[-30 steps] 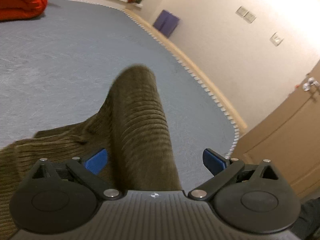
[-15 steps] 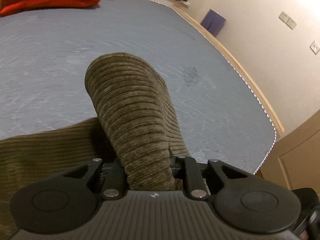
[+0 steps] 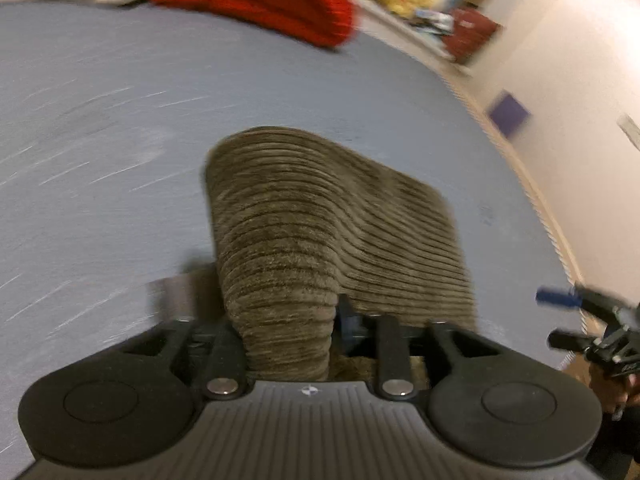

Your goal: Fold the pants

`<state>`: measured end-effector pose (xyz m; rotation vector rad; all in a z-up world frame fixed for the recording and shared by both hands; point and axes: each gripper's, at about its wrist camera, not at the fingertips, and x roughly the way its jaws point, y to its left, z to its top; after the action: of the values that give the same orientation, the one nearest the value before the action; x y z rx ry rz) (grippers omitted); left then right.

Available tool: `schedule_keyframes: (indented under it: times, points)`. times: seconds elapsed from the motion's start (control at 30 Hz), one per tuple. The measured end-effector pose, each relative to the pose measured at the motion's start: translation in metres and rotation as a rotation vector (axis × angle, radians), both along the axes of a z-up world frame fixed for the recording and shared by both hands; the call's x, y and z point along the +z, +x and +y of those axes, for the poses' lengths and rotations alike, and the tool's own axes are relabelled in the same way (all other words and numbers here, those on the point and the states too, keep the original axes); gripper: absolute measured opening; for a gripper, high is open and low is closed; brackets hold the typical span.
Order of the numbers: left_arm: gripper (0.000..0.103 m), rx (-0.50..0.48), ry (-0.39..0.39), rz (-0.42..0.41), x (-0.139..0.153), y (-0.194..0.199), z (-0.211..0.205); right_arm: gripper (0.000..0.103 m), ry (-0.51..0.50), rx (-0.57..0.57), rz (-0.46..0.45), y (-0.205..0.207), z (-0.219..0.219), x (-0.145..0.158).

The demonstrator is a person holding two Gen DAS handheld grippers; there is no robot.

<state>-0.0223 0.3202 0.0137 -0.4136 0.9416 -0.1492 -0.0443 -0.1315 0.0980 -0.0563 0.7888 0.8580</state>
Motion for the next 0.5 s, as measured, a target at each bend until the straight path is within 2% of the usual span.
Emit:
schedule_keyframes:
  times: [0.03,0.07,0.1,0.13,0.2,0.23,0.3,0.37,0.5]
  points:
    - [0.054,0.027,0.006,0.027,-0.006,-0.001,0.010,0.083,-0.010,-0.009,0.058,0.009,0.007,-0.013]
    - [0.059,0.049,0.008,0.056,-0.012,-0.002,0.018,0.084,-0.013,-0.012,0.105,0.010,0.014,-0.026]
    - [0.070,0.064,0.005,0.078,-0.017,-0.001,0.024,0.084,-0.015,-0.015,0.154,0.012,0.019,-0.039]
    - [0.091,0.082,0.009,0.097,-0.023,-0.002,0.030,0.084,-0.016,-0.022,0.195,0.014,0.023,-0.050]
    - [0.102,0.123,0.057,0.112,-0.026,-0.001,0.035,0.085,0.001,-0.060,0.275,0.022,0.030,-0.064]
    - [0.102,0.133,0.048,0.115,-0.028,-0.001,0.041,0.085,0.013,-0.083,0.322,0.027,0.031,-0.072]
    - [0.102,0.144,-0.055,0.123,-0.037,-0.001,0.055,0.085,0.035,-0.134,0.417,0.035,0.037,-0.086]
    - [0.102,0.140,-0.133,0.143,-0.050,-0.003,0.064,0.085,0.051,-0.164,0.463,0.036,0.039,-0.095]
    - [0.102,0.125,-0.179,0.192,-0.074,0.000,0.066,0.085,0.068,-0.164,0.509,0.042,0.056,-0.106]
